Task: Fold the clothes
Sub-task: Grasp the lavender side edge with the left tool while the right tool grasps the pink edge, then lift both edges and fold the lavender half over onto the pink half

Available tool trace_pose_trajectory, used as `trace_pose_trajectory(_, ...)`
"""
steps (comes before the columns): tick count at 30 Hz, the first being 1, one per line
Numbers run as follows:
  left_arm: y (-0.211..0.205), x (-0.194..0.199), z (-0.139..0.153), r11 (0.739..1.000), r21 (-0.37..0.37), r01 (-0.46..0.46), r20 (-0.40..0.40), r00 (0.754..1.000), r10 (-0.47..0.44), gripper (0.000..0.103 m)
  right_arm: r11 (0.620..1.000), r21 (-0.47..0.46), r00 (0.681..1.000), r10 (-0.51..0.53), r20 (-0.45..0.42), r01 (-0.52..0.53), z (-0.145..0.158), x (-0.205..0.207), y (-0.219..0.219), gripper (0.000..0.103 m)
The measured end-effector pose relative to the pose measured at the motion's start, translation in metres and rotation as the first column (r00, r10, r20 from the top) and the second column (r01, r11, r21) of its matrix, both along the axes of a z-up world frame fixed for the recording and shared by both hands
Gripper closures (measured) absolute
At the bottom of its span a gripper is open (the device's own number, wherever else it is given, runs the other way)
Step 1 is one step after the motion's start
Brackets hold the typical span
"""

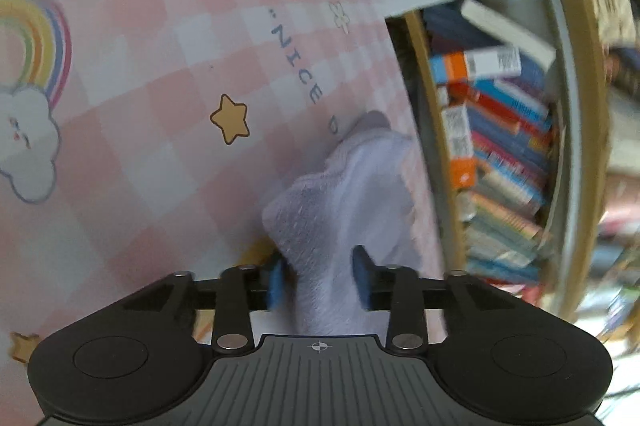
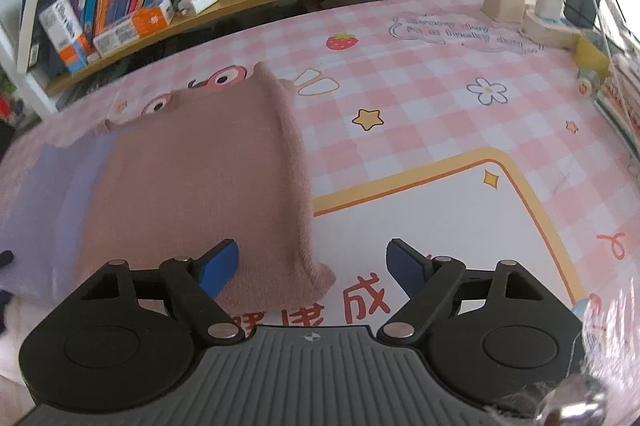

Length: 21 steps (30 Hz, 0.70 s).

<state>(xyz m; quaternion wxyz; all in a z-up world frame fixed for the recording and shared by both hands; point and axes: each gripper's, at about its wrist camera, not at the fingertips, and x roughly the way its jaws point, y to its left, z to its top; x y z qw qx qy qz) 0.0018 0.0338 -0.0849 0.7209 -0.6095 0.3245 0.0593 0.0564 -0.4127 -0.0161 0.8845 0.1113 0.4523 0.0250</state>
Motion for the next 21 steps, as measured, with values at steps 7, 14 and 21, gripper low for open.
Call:
trace_pose_trajectory(7, -0.005, 0.004, 0.002, 0.999, -0.004, -0.053, 0.019, 0.998, 0.053, 0.060, 0.993, 0.113, 0.999, -0.023, -0.043, 0.028, -0.001, 0.019, -0.016, 0.050)
trace_pose_trajectory(14, -0.003, -0.002, -0.003, 0.994, 0.033, -0.102, -0.024, 0.994, 0.103, 0.094, 0.977, 0.204, 0.995, 0.078, -0.068, -0.063, -0.007, 0.025, -0.015, 0.090)
trace_pose_trajectory(21, 0.003, -0.037, 0.026, 0.965, 0.183, -0.188, 0.016, 0.982, 0.188, 0.095, 0.930, 0.293, 0.964, 0.254, -0.073, -0.223, -0.010, 0.027, 0.001, 0.096)
